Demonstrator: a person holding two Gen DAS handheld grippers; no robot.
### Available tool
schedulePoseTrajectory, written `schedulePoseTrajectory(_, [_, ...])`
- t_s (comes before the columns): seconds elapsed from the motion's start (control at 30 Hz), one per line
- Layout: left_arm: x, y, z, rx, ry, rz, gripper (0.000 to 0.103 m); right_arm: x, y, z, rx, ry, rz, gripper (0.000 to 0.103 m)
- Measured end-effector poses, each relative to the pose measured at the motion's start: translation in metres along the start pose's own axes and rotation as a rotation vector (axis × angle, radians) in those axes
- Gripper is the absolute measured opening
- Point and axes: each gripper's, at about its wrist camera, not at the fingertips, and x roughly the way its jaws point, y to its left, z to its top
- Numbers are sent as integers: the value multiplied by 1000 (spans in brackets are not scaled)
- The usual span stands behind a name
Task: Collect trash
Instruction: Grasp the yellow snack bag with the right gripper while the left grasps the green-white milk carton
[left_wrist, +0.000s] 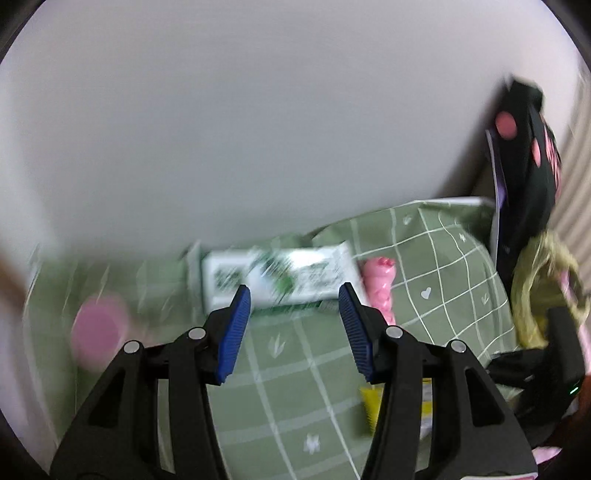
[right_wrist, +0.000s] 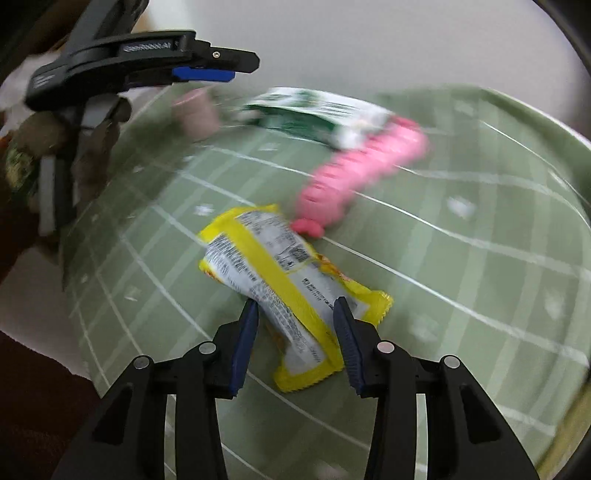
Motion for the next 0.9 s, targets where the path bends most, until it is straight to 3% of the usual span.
schedulePoseTrajectory(0.17, [48, -14, 38, 148, 41, -73, 47, -34, -36, -23, 154, -41, -51, 40])
schedulePoseTrajectory(0.33, [78, -8, 40, 204, 124, -71, 47, -74, -59, -44, 251, -137, -52, 42])
schedulePoseTrajectory(0.47, [75, 7, 30, 125, 154, -80, 47, -85, -66, -52, 265, -161, -85, 42])
schedulePoseTrajectory(0.63, [61, 14, 1, 62, 173, -77, 47, -71, -72, -46, 306, -165, -92, 43])
schedulePoseTrajectory(0.8, [34, 6, -31, -56, 166, -190, 47, -43, -63, -36, 341, -139, -44, 42])
schedulePoseTrajectory(0.9, [16, -10, -45, -47, 157, -282, 47, -34, -47, -35, 317, -109, -1, 43])
